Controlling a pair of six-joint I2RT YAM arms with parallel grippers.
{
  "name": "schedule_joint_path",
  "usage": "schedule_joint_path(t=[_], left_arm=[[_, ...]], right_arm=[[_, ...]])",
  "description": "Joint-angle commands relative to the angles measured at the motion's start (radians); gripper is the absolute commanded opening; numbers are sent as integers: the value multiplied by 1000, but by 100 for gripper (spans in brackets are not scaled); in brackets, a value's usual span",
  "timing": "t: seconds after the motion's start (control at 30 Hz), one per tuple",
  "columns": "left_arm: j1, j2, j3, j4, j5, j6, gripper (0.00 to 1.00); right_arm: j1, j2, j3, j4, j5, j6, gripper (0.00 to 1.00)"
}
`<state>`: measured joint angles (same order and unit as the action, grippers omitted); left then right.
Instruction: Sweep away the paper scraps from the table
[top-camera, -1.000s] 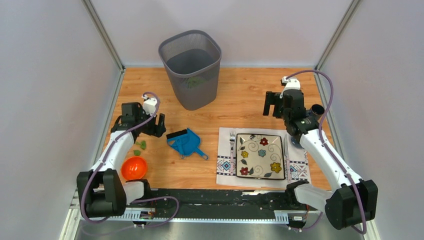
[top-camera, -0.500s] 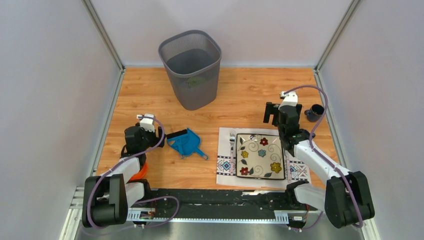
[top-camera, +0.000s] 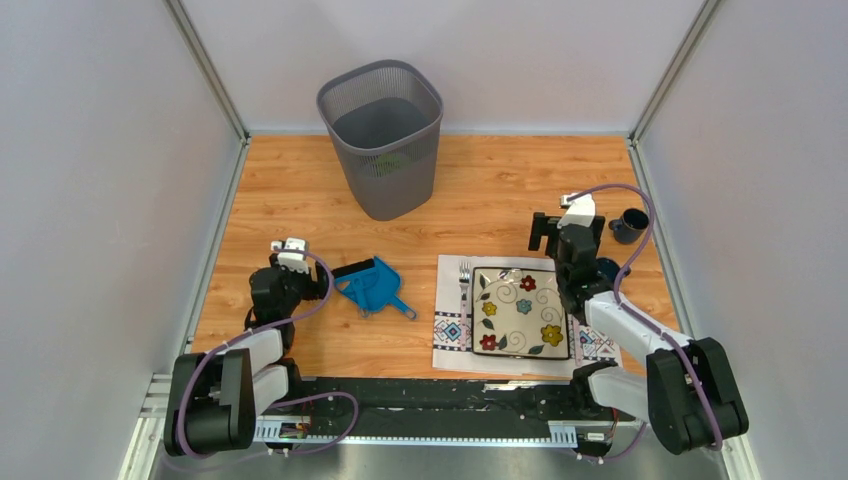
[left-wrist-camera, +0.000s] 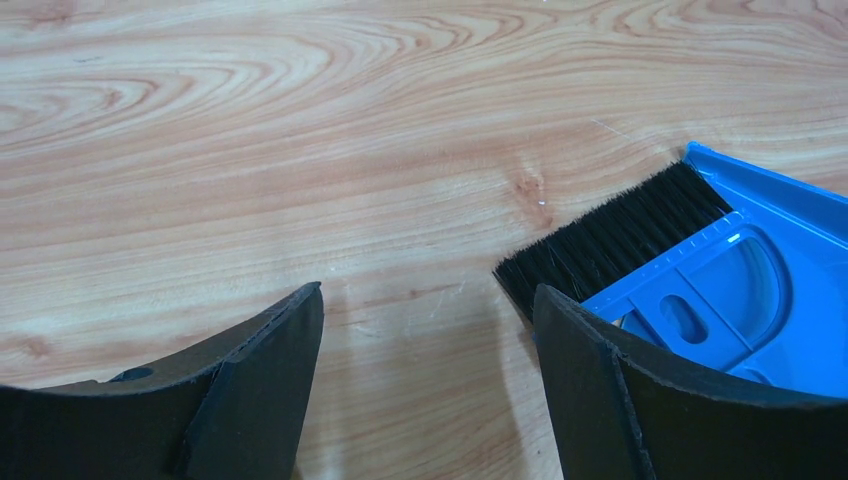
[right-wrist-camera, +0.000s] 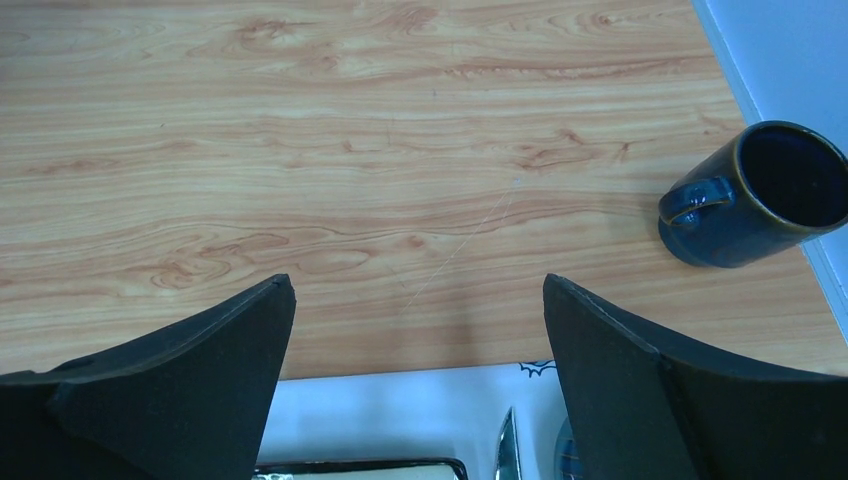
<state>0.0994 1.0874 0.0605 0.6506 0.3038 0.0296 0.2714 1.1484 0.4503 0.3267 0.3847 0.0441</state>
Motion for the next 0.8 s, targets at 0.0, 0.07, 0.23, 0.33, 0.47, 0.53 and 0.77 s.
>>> schedule_joint_path(t=[0.0,0.07,0.23,0.33,0.47,0.53,0.77], left_arm=[[0,-3,-28,113,9,-14,83],[0,5,-30,116,0,-13,83],[0,16,-36,126,-11,-11,84],[0,16,-36,126,-9,-11,84],[0,9,-33,119,-46,-34,84],[0,17,-31,130,-110,-77,84],[0,6,-37,124,-161,-103,84]], right_arm=[[-1,-24,-31,156,59,-7,100],[-3,-32,-45,173,83,5,100],[-3,-21,-36,179,102,19,100],[-3,-21,-39,184,111,17,100],[-3,-30,-47,181,105,13,100],[-3,-35,-51,183,105,11,100],[-5,-30,-48,183,115,16,100]])
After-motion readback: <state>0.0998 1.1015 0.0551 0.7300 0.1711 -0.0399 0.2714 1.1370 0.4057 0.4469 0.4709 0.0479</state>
